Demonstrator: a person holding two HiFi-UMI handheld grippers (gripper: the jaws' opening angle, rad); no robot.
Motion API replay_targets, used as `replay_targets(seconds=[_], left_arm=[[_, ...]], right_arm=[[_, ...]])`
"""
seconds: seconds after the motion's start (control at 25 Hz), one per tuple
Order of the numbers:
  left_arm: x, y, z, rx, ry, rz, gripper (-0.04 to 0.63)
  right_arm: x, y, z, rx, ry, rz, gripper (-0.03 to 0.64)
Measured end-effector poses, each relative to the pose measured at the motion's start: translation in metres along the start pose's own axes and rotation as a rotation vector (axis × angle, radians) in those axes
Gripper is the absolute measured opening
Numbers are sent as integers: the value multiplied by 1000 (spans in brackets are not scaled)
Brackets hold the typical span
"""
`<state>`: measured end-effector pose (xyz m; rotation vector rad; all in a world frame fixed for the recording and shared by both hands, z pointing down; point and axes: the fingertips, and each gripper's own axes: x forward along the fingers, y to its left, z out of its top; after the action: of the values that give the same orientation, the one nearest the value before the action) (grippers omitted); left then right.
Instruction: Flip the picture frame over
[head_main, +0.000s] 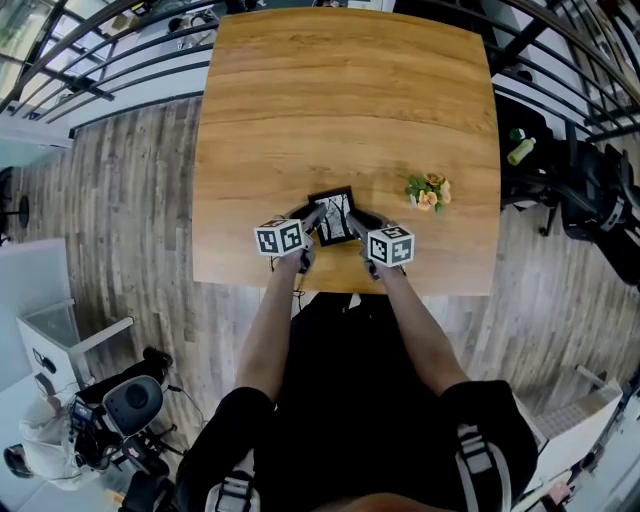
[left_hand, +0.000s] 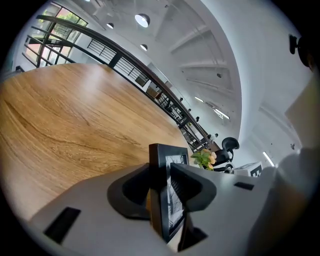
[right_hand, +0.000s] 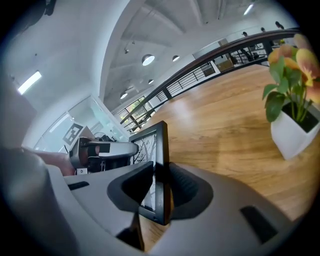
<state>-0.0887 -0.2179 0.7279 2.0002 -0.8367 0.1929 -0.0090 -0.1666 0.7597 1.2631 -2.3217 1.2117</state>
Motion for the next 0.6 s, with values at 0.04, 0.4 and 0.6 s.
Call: replay_targets(seconds=[0.04, 0.4, 0.6], left_arm=[[2, 3, -1, -1, 4, 1, 123], [12, 17, -1, 68, 33, 44, 135], [17, 24, -1, 110, 33, 99, 146]], right_arm=[[2, -1, -1, 4, -2, -9, 107], [15, -9, -9, 39, -4, -84, 109], [18, -13, -12, 52, -4, -97, 107]])
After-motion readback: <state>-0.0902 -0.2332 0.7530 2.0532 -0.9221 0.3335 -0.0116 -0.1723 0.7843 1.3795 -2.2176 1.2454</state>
